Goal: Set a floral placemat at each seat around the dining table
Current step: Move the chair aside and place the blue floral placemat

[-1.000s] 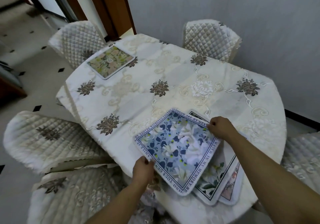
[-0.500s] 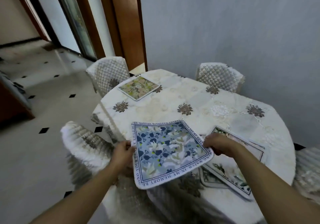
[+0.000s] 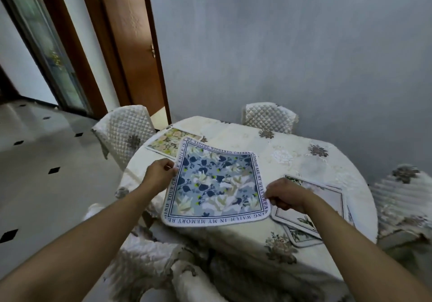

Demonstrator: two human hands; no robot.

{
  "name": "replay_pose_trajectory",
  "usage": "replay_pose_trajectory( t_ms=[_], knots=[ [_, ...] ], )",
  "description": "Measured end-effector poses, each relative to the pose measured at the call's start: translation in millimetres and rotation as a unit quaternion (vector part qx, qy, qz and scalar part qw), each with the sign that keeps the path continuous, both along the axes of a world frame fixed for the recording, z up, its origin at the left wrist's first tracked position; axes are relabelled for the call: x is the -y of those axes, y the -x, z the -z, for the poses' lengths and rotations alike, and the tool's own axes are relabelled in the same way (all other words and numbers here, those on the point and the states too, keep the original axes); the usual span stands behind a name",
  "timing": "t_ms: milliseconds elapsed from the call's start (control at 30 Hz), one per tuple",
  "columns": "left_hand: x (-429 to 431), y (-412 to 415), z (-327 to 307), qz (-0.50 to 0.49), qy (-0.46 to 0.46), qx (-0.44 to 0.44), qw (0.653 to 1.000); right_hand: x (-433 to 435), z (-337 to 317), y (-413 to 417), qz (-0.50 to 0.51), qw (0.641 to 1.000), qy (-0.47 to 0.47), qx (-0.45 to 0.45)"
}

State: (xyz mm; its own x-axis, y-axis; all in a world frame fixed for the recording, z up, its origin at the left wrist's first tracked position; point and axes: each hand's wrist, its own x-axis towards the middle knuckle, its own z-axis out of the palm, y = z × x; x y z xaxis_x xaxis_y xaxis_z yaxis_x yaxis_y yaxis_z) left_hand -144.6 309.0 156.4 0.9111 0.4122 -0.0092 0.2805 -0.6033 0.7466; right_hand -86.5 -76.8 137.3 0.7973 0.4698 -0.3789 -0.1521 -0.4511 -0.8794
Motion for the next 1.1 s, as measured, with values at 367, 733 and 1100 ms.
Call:
replay_pose_trajectory(
  t_ms=[367, 733, 1100],
  knots=[
    [-62, -92, 32, 0.055, -0.006, -0.044, 0.998, -70, 22, -43, 0.052, 0.998, 0.031, -0.030],
    [-154, -210, 130, 0.168, 0.015, -0.078, 0.982, -167, 100, -62, 0.180, 0.971, 0.145, -0.060],
    [-233, -287, 221, 0.180, 0.031, -0.121, 0.976, -273, 192, -101, 0.288, 0.922, 0.246, -0.075]
  ],
)
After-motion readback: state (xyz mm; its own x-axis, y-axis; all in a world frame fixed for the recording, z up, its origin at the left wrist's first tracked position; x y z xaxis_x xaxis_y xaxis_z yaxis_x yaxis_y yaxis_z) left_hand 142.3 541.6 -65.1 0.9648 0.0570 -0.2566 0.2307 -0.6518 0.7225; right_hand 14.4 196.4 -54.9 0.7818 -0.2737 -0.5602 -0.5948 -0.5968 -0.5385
